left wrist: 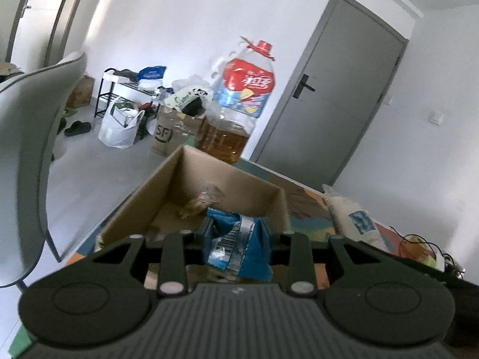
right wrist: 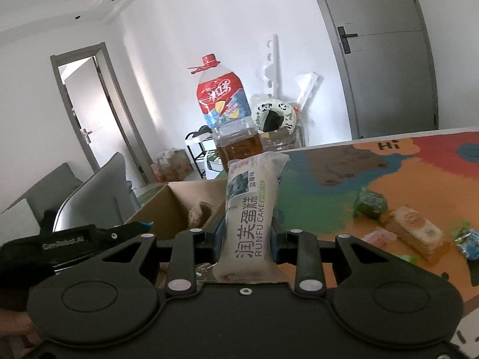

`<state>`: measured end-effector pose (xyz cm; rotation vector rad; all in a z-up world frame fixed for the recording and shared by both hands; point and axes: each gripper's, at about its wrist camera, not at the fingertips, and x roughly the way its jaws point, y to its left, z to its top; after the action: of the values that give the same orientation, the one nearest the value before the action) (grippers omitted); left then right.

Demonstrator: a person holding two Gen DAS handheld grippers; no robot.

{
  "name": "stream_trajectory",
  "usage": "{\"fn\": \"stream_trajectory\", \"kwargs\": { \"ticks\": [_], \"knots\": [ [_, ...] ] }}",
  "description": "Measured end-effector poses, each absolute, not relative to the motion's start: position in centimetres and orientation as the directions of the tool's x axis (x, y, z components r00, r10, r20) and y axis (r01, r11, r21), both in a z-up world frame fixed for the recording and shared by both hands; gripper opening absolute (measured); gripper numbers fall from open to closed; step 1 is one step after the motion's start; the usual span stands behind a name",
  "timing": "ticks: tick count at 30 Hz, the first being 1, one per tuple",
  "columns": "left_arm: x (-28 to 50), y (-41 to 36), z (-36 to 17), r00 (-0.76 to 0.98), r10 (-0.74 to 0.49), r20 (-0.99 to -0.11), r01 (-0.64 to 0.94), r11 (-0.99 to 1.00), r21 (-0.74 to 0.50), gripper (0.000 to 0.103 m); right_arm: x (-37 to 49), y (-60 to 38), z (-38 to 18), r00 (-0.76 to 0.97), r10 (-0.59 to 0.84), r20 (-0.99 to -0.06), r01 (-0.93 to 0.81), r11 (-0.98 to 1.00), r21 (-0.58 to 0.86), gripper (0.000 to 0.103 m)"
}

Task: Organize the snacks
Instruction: 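Carry both snacks over the box and open both grippers to drop them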

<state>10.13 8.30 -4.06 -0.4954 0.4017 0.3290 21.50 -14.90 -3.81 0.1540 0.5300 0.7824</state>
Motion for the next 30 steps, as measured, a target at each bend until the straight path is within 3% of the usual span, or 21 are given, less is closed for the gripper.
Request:
{"fn": "stream_trajectory", "kwargs": {
  "ticks": [7,14,23,27,30],
  "knots": [
    [10.1,10.0,-4.9,0.857,0.220,-0.466,-0.428,0.807,-0.407,0.032,21.2,-13.2,-3.4,0.589,0.709,-0.388,-0.633,0.703,0.323,0.031],
    [9.0,10.8,-4.5,0.855,0.241,-0.459,-0.445,0.796,-0.411,0.047,21.0,-11.0,-3.1,0.580,0.717,-0.387,-0.649,0.693,0.314,0.031],
    [7.8,11.3,-4.3,0.851,0.263,-0.455,-0.463,0.784,-0.413,0.054,20.6,-8.2,-3.0,0.565,0.731,-0.382,-0.658,0.679,0.325,0.031],
    [7.6,11.2,-3.9,0.858,0.262,-0.442,-0.456,0.784,-0.420,0.064,20.4,-8.2,-3.0,0.592,0.711,-0.380,-0.640,0.701,0.313,0.048],
    [7.3,10.7,-3.7,0.859,0.263,-0.440,-0.454,0.790,-0.413,0.073,20.2,-8.8,-2.9,0.597,0.710,-0.373,-0.635,0.702,0.320,0.052]
  ]
}}
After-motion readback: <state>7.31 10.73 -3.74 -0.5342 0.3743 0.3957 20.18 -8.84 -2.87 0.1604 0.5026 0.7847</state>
